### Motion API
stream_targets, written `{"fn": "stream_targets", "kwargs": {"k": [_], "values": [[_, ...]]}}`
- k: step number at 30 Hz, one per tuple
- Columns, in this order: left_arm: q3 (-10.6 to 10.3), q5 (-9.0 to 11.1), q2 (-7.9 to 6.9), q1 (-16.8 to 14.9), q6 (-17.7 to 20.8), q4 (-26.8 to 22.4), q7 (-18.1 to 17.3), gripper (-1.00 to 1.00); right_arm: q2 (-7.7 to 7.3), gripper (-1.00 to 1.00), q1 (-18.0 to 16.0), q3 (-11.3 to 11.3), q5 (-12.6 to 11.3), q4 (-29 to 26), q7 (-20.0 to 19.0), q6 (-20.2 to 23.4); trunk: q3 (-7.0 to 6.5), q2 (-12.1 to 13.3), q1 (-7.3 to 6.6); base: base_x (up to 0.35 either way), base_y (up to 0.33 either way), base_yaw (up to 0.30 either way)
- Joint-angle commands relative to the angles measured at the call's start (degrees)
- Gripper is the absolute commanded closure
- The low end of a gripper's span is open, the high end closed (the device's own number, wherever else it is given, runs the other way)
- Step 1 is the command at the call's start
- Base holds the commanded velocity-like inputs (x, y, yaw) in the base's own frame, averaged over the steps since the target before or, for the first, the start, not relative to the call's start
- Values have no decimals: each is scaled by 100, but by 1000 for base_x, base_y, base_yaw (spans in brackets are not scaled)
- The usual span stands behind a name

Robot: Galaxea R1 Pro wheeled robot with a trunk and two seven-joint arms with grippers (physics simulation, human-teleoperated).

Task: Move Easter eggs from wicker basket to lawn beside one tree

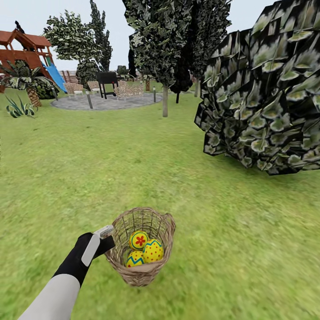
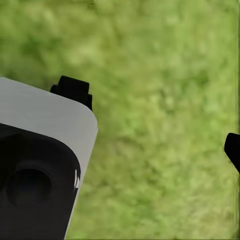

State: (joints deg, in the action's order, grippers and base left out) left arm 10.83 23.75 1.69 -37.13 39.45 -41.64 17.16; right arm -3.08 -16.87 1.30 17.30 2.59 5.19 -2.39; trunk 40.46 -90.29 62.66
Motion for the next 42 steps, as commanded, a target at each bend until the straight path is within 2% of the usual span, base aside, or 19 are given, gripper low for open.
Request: {"fn": "stream_targets", "kwargs": {"k": [1, 5, 8, 9, 42], "values": [[21, 159, 6, -5, 17, -11, 42, 100, 0, -100, -9, 11, 38, 21, 26, -28, 4, -3, 3, 310, 0, 32], [21, 158, 6, -5, 36, -19, 42, 100, -7, -100, -9, 11, 67, 16, 19, -24, 4, -3, 3, 318, 0, 5], [22, 162, 6, -5, 36, -19, 42, 100, 5, -100, -9, 11, 569, 22, 17, 10, 4, -3, 3, 319, 0, 0], [20, 162, 6, -5, 36, -19, 42, 100, 2, -100, -9, 11, 587, 22, 17, -5, 4, -3, 3, 319, 0, 0], [15, 157, 15, -4, 54, -28, 42, 100, 9, -100, -9, 2, 555, -22, 52, -34, 13, -3, 3, 319, 0, 19]]}}
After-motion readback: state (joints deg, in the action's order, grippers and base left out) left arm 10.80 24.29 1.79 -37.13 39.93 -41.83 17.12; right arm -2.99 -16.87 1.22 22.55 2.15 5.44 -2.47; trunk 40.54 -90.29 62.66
